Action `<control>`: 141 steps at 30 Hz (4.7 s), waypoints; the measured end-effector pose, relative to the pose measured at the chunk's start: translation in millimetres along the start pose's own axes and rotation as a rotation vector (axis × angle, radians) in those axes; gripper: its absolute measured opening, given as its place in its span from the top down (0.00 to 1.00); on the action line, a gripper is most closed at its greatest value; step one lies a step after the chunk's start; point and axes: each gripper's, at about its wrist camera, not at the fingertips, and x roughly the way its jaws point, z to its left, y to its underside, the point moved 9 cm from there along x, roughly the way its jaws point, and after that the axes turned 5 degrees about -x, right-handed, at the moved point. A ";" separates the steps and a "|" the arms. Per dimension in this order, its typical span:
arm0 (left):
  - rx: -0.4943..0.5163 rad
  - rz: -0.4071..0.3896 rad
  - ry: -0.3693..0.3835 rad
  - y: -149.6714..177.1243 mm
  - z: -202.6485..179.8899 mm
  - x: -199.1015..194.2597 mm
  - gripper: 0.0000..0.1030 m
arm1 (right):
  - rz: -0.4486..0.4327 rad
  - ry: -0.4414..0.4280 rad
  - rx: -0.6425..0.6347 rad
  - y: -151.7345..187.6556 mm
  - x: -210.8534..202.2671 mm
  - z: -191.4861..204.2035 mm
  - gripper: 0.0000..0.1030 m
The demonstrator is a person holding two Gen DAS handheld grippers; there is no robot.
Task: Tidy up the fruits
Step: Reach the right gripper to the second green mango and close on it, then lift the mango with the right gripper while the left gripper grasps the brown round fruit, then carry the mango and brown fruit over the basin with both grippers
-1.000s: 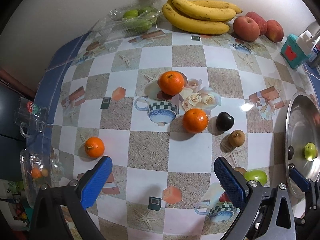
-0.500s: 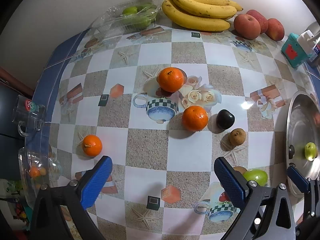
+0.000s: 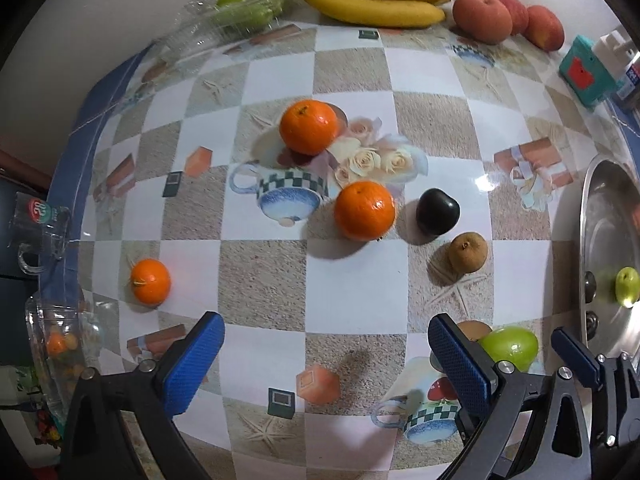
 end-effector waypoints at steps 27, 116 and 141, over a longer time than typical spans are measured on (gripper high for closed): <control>-0.091 0.027 0.059 -2.2 16.0 19.6 0.00 | -0.028 0.003 0.018 -8.6 7.1 -2.4 0.44; 0.262 -0.174 0.350 -0.5 -198.5 -50.9 0.73 | -0.358 0.112 0.624 7.3 -91.5 -241.6 0.44; 0.318 -0.160 0.294 0.5 -232.9 -22.0 0.73 | -0.285 0.083 0.574 -4.3 -39.2 -260.0 0.44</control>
